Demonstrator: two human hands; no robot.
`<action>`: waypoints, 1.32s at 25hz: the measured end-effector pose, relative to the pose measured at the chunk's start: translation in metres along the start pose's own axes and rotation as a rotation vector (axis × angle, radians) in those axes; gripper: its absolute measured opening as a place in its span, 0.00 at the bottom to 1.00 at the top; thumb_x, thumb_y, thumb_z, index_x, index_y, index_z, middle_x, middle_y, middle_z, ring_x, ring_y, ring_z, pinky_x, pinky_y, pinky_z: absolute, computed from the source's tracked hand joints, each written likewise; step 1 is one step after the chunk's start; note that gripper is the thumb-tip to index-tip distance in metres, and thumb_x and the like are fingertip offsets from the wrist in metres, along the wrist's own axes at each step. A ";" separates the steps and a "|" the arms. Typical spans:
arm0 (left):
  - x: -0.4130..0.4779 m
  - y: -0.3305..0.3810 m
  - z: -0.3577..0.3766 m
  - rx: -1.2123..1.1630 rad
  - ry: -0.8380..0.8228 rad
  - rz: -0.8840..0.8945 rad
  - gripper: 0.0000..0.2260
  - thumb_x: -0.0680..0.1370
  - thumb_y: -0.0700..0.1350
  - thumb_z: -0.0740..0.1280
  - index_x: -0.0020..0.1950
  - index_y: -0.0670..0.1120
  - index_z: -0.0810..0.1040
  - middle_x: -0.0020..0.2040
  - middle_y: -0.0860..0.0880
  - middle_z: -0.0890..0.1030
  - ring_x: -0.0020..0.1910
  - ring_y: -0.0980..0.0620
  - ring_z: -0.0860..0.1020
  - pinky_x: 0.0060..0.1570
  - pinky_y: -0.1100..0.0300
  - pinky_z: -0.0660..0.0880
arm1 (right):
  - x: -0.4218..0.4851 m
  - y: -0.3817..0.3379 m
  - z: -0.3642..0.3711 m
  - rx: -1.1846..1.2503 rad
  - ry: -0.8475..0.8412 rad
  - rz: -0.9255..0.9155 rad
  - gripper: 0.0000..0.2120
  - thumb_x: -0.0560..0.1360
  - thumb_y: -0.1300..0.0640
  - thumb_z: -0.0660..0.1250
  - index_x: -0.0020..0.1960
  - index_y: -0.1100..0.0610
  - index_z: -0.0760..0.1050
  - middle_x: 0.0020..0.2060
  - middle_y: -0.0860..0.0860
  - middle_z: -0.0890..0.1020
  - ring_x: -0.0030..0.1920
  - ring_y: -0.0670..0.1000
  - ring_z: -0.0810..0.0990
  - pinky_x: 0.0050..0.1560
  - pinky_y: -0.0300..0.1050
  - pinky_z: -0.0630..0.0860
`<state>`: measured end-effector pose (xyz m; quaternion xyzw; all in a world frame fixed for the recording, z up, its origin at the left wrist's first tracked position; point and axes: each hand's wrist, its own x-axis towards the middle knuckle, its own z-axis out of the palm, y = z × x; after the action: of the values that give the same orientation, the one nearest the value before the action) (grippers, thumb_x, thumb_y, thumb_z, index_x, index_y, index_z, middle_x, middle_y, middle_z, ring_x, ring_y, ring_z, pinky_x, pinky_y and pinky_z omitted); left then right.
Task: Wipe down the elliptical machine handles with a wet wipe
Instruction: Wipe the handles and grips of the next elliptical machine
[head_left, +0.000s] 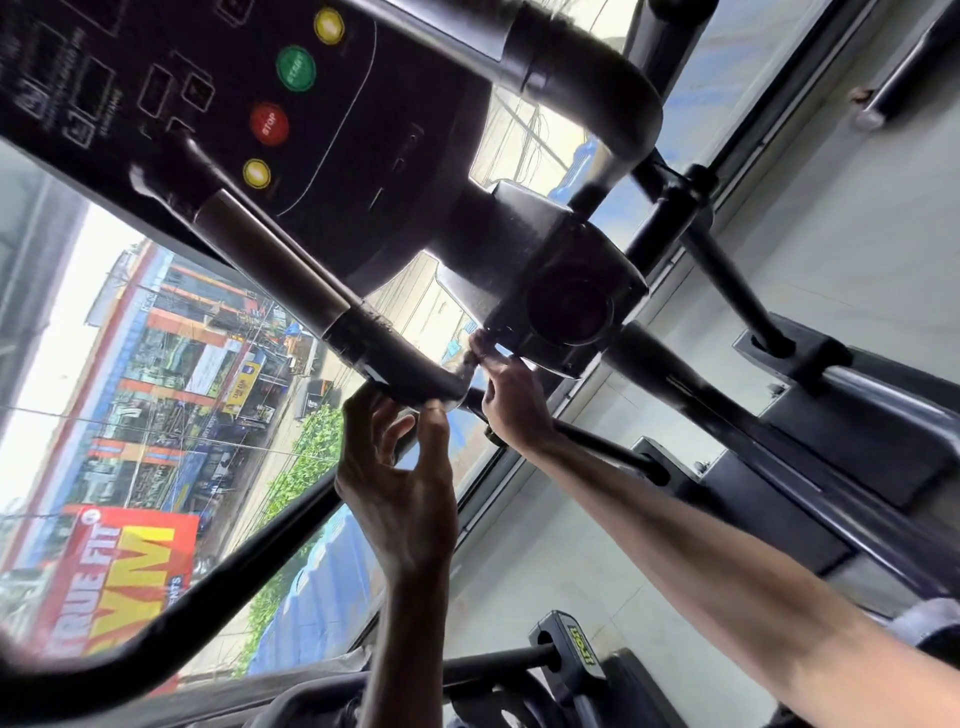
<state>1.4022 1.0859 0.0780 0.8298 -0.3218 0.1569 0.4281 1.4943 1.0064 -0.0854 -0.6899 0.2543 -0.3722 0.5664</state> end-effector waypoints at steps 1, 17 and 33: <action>0.000 0.000 0.000 0.003 0.001 -0.003 0.13 0.73 0.40 0.68 0.56 0.38 0.79 0.48 0.47 0.85 0.49 0.52 0.84 0.52 0.51 0.82 | 0.001 -0.003 -0.004 -0.003 -0.022 0.025 0.30 0.73 0.76 0.61 0.74 0.62 0.68 0.68 0.55 0.77 0.67 0.54 0.78 0.72 0.43 0.70; 0.000 0.006 -0.019 0.055 -0.051 -0.013 0.13 0.75 0.50 0.68 0.60 0.54 0.80 0.51 0.53 0.86 0.51 0.61 0.84 0.56 0.57 0.81 | -0.046 -0.085 -0.115 0.375 -0.041 -0.178 0.16 0.80 0.60 0.67 0.66 0.48 0.75 0.49 0.44 0.81 0.52 0.47 0.84 0.52 0.40 0.81; 0.011 0.005 -0.028 -0.311 -0.024 0.001 0.20 0.76 0.54 0.67 0.65 0.48 0.78 0.54 0.57 0.84 0.57 0.54 0.83 0.48 0.39 0.82 | -0.022 -0.128 -0.135 0.350 -0.031 -0.206 0.09 0.76 0.62 0.71 0.55 0.56 0.85 0.48 0.47 0.88 0.50 0.45 0.86 0.55 0.52 0.82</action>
<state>1.4072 1.1019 0.1027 0.7551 -0.3480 0.0953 0.5474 1.3633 0.9729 0.0450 -0.6090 0.1052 -0.4558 0.6405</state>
